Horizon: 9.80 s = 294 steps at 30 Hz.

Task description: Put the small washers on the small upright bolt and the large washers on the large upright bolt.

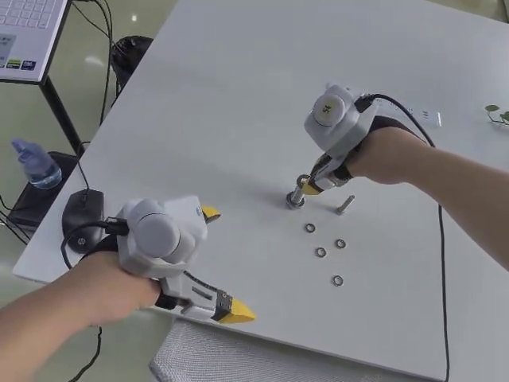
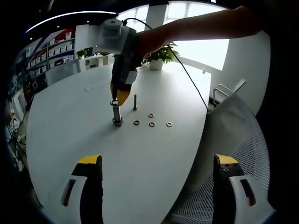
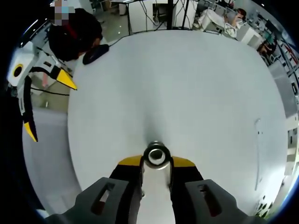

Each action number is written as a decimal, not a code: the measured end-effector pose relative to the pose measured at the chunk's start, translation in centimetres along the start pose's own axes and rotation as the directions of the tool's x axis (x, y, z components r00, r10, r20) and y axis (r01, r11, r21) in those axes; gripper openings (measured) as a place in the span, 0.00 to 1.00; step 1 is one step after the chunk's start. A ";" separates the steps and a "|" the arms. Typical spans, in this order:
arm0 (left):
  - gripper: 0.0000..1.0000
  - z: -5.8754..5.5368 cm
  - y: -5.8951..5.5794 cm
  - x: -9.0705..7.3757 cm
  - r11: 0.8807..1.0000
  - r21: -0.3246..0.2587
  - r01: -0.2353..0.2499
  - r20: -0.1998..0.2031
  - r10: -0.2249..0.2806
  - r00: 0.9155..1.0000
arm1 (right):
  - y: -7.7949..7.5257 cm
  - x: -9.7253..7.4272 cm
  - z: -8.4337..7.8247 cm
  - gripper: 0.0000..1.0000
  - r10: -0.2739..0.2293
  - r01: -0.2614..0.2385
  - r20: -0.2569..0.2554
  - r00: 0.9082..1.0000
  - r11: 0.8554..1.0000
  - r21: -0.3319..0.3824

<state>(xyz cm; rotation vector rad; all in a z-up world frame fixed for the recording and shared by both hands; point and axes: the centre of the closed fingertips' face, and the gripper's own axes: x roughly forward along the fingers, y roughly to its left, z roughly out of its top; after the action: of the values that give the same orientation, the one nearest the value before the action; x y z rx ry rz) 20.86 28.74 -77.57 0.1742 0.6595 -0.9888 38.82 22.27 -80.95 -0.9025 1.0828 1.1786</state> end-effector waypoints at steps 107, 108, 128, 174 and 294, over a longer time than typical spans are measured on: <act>0.86 -1.3 0.8 0.2 1.000 -0.027 -0.007 -0.050 0.006 0.999 | 1.3 4.7 -0.5 0.31 0.019 -0.022 -0.053 0.998 0.998 -0.061; 0.86 -1.3 0.8 0.2 1.000 -0.028 -0.009 -0.052 0.008 0.999 | 1.3 4.6 -0.4 0.31 0.022 -0.025 -0.048 0.999 0.998 -0.061; 0.87 -0.5 0.0 0.3 0.999 -0.015 -0.033 -0.044 0.032 0.999 | 1.3 1.4 0.7 0.35 0.013 -0.009 0.026 1.000 0.991 -0.134; 0.85 0.0 -1.1 0.3 0.999 0.001 -0.035 -0.051 0.035 0.998 | 2.9 -0.7 -3.7 0.33 0.060 -0.055 0.041 0.997 0.991 -0.122; 0.83 0.6 -0.2 0.6 0.999 -0.008 -0.040 -0.036 0.040 0.999 | 3.9 2.0 -8.5 0.12 0.002 -0.002 -0.032 0.999 1.000 -0.007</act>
<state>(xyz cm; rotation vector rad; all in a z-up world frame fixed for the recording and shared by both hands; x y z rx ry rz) 21.16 27.91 -77.41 0.1972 0.6903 -0.9463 33.64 15.40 -85.06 -0.9288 1.1058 1.1740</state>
